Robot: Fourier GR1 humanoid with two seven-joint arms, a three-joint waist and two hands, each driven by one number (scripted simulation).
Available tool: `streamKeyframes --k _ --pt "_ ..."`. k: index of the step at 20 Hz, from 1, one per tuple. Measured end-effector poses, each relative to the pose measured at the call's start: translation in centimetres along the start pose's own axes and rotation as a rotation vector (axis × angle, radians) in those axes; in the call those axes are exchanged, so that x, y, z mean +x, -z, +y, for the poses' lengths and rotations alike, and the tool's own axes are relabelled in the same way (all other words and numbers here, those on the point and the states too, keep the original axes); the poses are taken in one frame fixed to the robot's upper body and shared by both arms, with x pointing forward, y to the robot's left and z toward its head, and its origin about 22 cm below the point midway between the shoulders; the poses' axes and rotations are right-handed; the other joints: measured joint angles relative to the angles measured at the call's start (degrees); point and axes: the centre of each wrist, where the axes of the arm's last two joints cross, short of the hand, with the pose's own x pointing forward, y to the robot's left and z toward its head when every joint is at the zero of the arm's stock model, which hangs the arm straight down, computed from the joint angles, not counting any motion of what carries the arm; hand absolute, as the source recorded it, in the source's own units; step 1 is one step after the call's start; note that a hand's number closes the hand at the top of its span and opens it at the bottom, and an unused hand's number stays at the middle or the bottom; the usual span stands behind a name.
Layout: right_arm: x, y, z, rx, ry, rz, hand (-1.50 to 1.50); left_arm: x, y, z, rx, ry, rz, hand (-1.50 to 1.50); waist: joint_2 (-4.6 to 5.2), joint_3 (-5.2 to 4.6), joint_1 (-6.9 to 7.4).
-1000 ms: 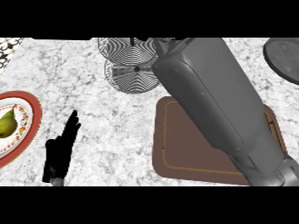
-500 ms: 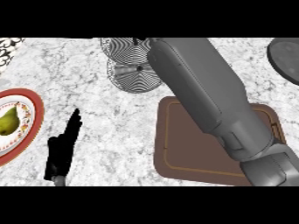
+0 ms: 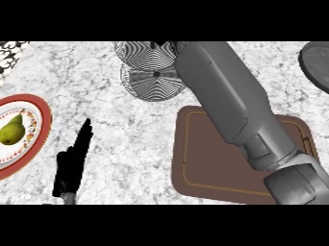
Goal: Pick the eggplant from the tray and place it in the tiered basket
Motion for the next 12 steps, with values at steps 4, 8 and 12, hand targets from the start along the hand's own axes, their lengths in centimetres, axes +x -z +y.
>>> streamKeyframes --k 4,8,12 --pt "-1.3 0.6 0.5 0.004 0.165 0.021 -1.5 0.0 0.1 -0.3 -0.012 0.006 -0.006 0.0 0.14 0.04 0.67" --pt "-1.5 0.9 0.3 -0.029 0.329 -0.002 -1.5 0.1 0.2 -0.1 -0.008 0.007 0.001 0.0 0.13 0.04 0.57" --pt "-0.9 0.9 -0.4 -0.118 0.446 -0.051 -1.5 0.0 0.1 0.1 0.006 0.004 0.011 0.0 -0.19 0.03 -0.43"
